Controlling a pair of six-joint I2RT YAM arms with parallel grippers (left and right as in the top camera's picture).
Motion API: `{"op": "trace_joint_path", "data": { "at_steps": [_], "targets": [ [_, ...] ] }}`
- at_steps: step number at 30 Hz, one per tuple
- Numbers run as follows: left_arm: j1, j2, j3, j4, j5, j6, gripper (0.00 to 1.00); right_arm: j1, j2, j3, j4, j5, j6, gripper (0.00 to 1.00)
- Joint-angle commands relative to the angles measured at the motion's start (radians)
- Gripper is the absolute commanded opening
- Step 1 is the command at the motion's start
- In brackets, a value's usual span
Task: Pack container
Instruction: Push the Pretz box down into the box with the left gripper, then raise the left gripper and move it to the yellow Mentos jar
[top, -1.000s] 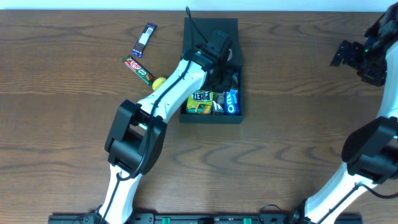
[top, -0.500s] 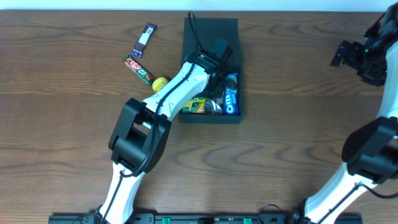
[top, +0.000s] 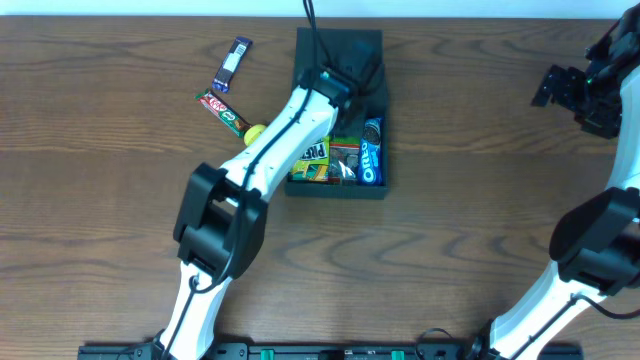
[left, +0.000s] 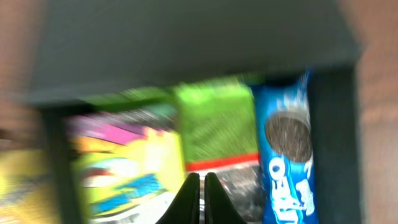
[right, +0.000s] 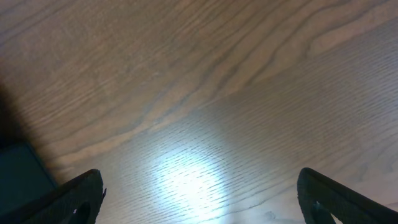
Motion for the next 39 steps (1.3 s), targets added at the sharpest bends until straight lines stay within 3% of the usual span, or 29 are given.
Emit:
{"op": "trace_joint_path", "data": {
  "at_steps": [1,4,9,12,20,29,39],
  "targets": [
    [0.038,-0.092,0.082,-0.022,-0.249,-0.001,0.06,-0.005,0.005,-0.001,0.002,-0.004,-0.016,0.99],
    [0.09,-0.11,0.082,-0.062,-0.279,-0.068,0.06,-0.005,0.005,-0.001,0.0,-0.004,-0.016,0.99],
    [0.211,-0.099,0.077,-0.252,-0.124,-0.505,0.06,-0.005,0.005,-0.001,-0.001,-0.004,-0.015,0.99],
    [0.264,-0.094,0.057,-0.311,-0.051,-0.656,0.06,-0.005,0.005,-0.001,0.004,-0.004,-0.015,0.99],
    [0.327,-0.094,0.038,-0.253,-0.058,-0.679,0.06,-0.005,0.005,-0.003,0.006,-0.004,-0.015,0.99],
    [0.319,-0.094,0.018,-0.303,-0.031,-0.859,0.06,-0.005,0.005,-0.034,0.009,-0.004,-0.015,0.99],
    [0.319,-0.094,-0.013,-0.302,-0.044,-0.919,0.06,-0.005,0.005,-0.034,0.007,-0.004,-0.014,0.99]
  ]
}}
